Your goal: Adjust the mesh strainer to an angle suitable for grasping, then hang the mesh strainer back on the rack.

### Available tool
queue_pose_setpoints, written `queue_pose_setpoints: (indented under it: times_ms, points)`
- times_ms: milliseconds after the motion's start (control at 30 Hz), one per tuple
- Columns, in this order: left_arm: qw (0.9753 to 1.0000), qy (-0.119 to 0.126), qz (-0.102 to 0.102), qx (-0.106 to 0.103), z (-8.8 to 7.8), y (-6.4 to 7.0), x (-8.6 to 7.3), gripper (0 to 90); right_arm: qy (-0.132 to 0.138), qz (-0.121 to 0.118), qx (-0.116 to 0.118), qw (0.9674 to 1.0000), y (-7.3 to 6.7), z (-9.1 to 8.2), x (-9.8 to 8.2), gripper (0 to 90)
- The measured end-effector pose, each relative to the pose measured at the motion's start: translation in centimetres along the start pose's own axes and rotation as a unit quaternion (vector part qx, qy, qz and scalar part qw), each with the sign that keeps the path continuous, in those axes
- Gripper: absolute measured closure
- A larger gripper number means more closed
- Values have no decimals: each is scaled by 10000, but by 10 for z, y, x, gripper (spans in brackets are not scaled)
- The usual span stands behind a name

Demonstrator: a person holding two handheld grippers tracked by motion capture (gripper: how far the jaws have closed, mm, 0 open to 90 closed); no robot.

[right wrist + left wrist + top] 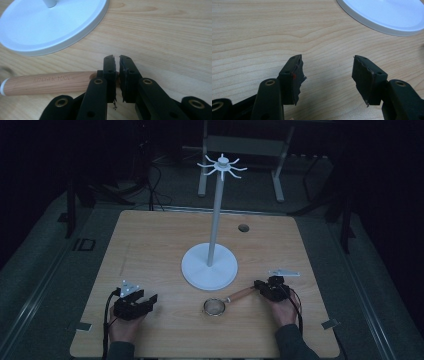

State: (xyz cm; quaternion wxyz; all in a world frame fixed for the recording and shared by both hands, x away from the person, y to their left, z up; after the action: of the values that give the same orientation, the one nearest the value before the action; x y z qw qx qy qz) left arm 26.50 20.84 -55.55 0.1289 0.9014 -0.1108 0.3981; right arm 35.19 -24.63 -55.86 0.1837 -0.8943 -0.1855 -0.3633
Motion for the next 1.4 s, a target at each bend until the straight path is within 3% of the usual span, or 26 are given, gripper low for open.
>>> queue_pose_setpoints:
  times_ms: [300, 400, 633, 767, 967, 1133, 1400]
  points:
    - [9999, 50, 81, -31, -2, 5, 1, 423, 30, 137, 303, 9994, -20, 1, -9, 822]
    - [9997, 100, 213, -118, -4, 12, 4, 424, -11, 93, 428, 9990, -29, 4, -9, 818]
    - [9990, 139, 358, -232, -5, 23, 8, 423, -77, -213, 675, 9975, -57, 8, -11, 775]
    - [9985, 147, 445, -294, -5, 29, 10, 423, -11, -406, 696, 9967, -67, 7, -9, 735]
    - [9975, 155, 593, -355, -5, 37, 14, 422, 196, -627, 354, 9972, -64, -6, -6, 659]
    - [9966, 125, 706, -410, -5, 45, 17, 423, 230, -611, 44, 9979, -55, -15, -6, 588]
    - [9944, 29, 882, -590, -4, 58, 27, 423, 272, -838, -491, 9949, -42, -30, -3, 508]
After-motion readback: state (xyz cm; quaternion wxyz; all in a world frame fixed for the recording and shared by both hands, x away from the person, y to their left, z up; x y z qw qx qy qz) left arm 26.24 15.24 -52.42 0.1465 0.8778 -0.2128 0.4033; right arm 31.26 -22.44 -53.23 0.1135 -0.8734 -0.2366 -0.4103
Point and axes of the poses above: each handheld gripper's, and its own axes: z roughly forward along the jaws, x roughly out of its top, y roughly to its right, the point moved 1 cm from there along z, roughly forward along the jaws, and after that the axes turned 1 degree about x, right-handed, at the moved point
